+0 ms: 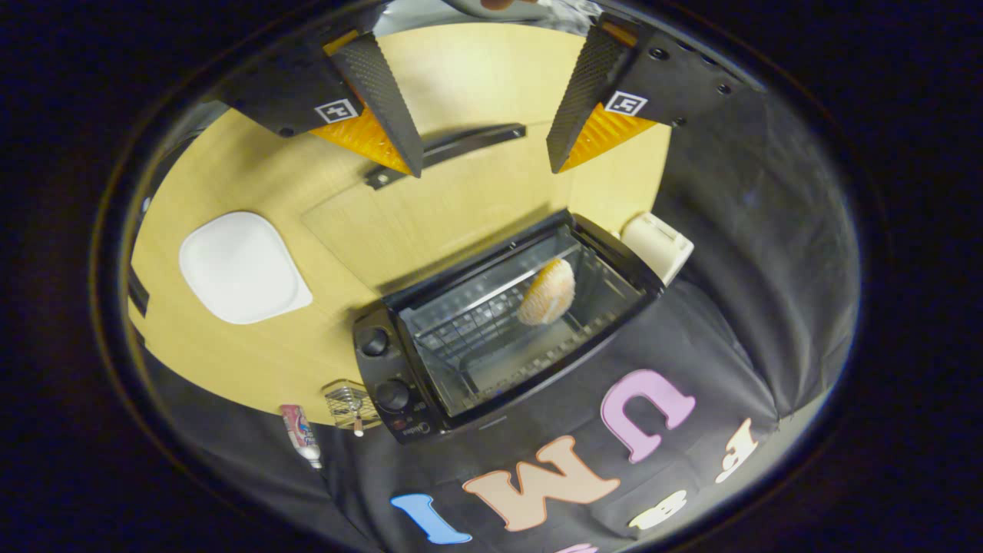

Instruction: Open the toaster oven, put the food inside, and close the toaster oven door.

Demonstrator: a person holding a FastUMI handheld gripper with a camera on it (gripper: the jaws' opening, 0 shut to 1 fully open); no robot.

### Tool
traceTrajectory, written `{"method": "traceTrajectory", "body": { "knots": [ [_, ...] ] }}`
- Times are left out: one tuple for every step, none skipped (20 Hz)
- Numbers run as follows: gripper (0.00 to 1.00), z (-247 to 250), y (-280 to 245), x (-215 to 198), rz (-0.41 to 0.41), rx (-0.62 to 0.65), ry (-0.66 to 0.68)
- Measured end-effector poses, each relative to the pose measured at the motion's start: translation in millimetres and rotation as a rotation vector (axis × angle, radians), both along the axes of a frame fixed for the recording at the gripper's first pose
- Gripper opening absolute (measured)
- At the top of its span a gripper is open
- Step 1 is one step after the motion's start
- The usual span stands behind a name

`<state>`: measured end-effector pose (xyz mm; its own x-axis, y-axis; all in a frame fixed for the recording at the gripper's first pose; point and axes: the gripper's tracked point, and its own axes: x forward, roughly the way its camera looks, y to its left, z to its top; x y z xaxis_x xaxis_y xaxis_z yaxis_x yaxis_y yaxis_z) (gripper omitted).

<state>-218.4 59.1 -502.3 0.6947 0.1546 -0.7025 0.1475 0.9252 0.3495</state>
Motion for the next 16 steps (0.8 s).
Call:
{"method": "traceTrajectory", "body": {
  "knots": [
    [1.00,-8,-8,-7,0.015,-0.056,0.026],
    [1.00,-14,-15,-13,0.037,-0.113,0.054],
    [1.00,-23,-20,-18,0.059,-0.168,0.081],
    [1.00,-29,-24,-22,0.086,-0.210,0.105],
    [1.00,-36,-25,-24,0.108,-0.245,0.129],
    [1.00,-43,-26,-25,0.123,-0.273,0.150],
    [1.00,-49,-28,-29,0.136,-0.301,0.172],
    [1.00,-54,-28,-30,0.149,-0.324,0.190],
    [1.00,-61,-29,-31,0.163,-0.349,0.205],
    [1.00,-61,-32,-26,0.171,-0.381,0.191],
    [1.00,-60,-32,-23,0.176,-0.391,0.182],
    [1.00,-60,-31,-19,0.173,-0.392,0.178],
    [0.99,-59,-32,-14,0.161,-0.394,0.170],
    [0.99,-60,-31,-12,0.161,-0.390,0.172],
    [1.00,-60,-31,-13,0.172,-0.396,0.176],
    [1.00,-58,-32,-11,0.178,-0.408,0.165]
  ]
}}
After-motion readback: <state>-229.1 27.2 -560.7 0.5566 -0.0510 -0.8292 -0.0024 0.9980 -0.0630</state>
